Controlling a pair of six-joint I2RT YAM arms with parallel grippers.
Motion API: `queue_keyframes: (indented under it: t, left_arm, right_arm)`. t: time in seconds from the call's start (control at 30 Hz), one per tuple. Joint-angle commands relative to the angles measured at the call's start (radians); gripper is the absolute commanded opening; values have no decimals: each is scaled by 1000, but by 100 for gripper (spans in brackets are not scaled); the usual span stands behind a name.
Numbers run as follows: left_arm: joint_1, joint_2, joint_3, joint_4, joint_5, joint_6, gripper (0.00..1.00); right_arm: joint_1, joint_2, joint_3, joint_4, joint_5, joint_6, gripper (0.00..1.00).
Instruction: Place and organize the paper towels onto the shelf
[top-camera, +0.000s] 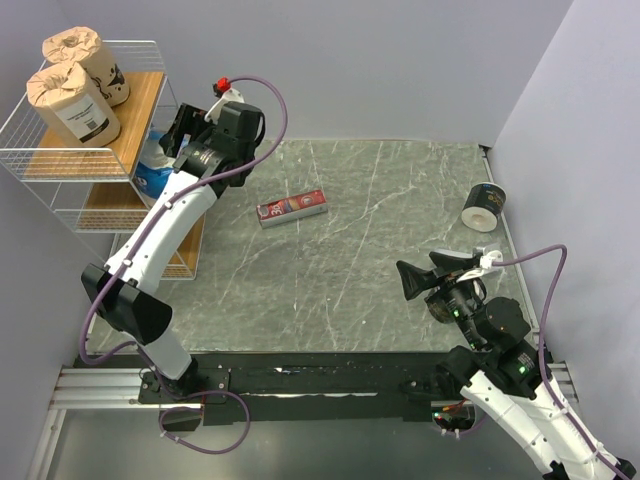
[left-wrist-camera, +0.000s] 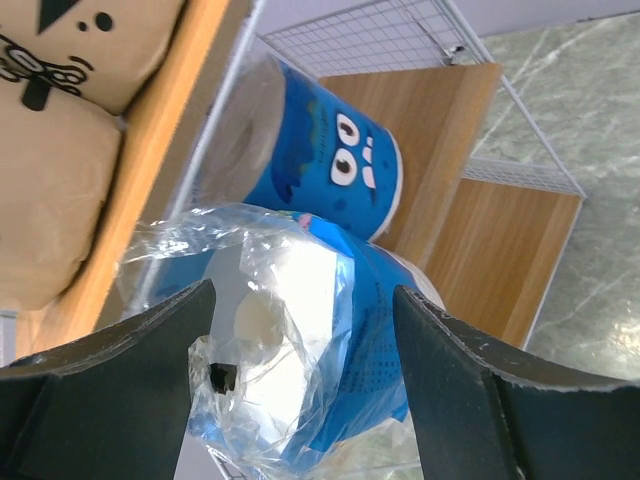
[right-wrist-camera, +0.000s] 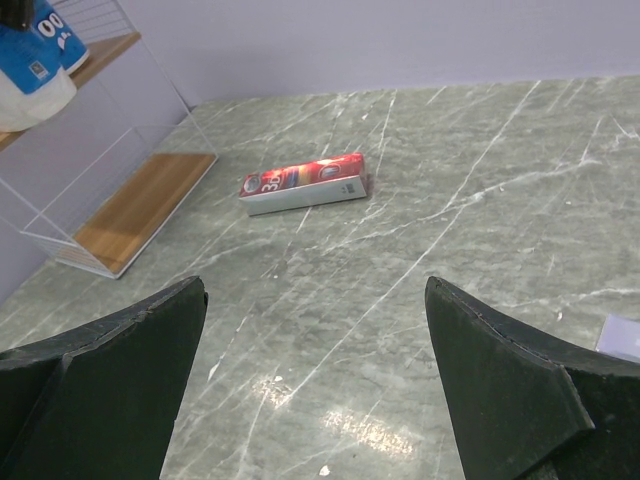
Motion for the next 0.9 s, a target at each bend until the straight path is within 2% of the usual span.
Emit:
queue_keyframes:
  t: [0.0, 0.07, 0.2, 0.3, 0.37, 0.43, 0.6, 0.7, 0.8, 0.87]
  left_arm:
    - [-8, -8, 14, 67, -69, 65, 77]
    - [-8, -19, -6, 96, -85, 78, 75]
    - [-8, -25, -16, 116, -91, 91, 75]
    - [-11, -26, -5, 104, -82, 72, 75]
    - [-13, -31, -19, 116, -86, 77, 75]
    - [-14, -36, -32, 128, -86, 86, 75]
    - [-17, -37, -13, 131, -75, 71, 75]
    - [-22, -25, 9, 127, -78, 66, 76]
    - [-22, -22, 10, 151, -82, 78, 76]
    - [-25, -31, 0, 194, -77, 91, 76]
  right_arm:
    - [6, 6, 17, 35, 1, 5, 97]
    - [6, 18, 12, 49, -2, 13, 97]
    - [6, 114, -40, 268, -57, 65, 93]
    - [4, 313, -23, 420, -163, 137, 86]
    - [8, 487, 49, 528, -220, 179, 82]
    - [9, 647, 133, 615, -283, 222, 73]
    - [17, 927, 322, 723, -380, 335, 51]
    - [20, 1101, 463, 782, -410, 419, 42]
    - [43, 1269, 585, 841, -414, 470, 41]
    - [55, 1403, 671, 812, -389, 513, 42]
